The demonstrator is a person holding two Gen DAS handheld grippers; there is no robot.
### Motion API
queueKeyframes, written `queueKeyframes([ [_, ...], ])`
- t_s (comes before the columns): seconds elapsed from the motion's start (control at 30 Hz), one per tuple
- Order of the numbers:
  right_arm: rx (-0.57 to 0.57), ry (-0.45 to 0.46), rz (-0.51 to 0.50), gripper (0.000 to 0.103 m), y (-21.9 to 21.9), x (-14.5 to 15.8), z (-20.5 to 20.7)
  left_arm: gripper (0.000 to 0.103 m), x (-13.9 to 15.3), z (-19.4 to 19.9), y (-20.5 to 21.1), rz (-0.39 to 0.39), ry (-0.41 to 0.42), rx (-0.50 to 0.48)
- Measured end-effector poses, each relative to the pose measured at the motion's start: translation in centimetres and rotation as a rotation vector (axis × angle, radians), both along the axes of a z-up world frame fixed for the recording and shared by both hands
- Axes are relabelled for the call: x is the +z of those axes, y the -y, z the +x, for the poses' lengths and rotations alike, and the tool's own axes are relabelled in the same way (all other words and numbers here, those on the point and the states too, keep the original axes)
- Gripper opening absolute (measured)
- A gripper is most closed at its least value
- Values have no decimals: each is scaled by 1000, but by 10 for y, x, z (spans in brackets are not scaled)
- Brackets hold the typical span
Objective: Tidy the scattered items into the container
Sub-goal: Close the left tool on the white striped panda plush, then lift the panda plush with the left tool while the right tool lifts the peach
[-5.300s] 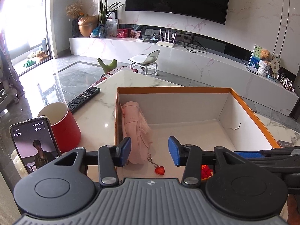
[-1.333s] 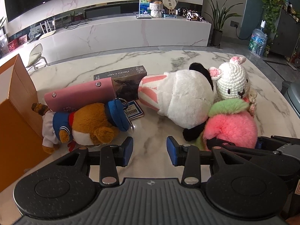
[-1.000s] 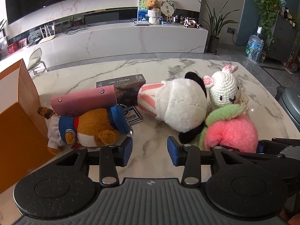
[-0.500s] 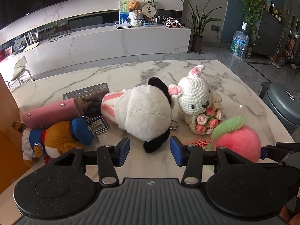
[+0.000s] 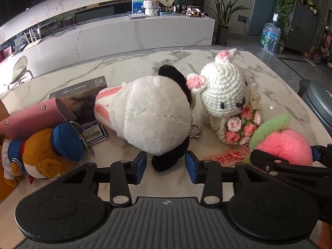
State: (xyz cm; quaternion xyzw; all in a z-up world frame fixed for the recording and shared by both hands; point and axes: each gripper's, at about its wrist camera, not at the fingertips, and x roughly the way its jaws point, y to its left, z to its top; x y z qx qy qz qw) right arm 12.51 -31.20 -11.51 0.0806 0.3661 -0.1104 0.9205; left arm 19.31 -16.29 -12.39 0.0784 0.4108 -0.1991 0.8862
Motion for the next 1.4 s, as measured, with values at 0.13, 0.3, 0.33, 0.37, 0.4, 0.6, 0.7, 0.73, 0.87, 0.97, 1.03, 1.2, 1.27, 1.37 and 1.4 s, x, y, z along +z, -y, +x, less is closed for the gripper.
queueKeyframes([
  [0.13,13,2,-5,62,-2,-3,1,17,-2,-2,0,-6,11,-12],
  [0.3,30,13,-17,54,-6,-2,-1,12,2,-12,-11,-4,25,-3],
  [0.33,35,14,-20,53,-7,-1,-2,11,3,-15,-14,-5,23,-1],
  [0.37,38,15,-23,52,-8,0,-2,11,4,-19,-18,-4,22,0],
  [0.4,40,16,-27,52,-10,0,-3,11,5,-22,-21,-3,23,2],
  [0.6,71,11,-40,50,-26,3,-10,10,15,-50,-45,26,17,15],
  [0.7,100,-5,-22,50,-39,4,-17,9,20,-65,-60,22,-11,30],
  [0.73,108,-13,-11,50,-44,4,-19,9,21,-71,-64,25,-17,30],
  [0.87,138,-33,3,50,-65,4,-33,9,24,-98,-77,59,-17,14],
  [0.97,145,-42,33,50,-80,5,-51,9,26,-116,-88,61,-28,10],
  [1.03,149,-47,47,49,-89,4,-63,9,26,-129,-93,65,-36,-5],
  [1.2,169,-61,59,49,-107,9,-86,9,28,-151,-101,33,-59,-11],
  [1.27,183,-67,72,49,-112,11,-93,10,29,-159,-103,19,-65,-14],
  [1.37,203,-73,72,49,-120,13,-104,11,33,-164,-103,-10,-67,-34],
  [1.4,199,-75,69,49,-121,13,-107,12,33,-165,-102,-21,-70,-42],
])
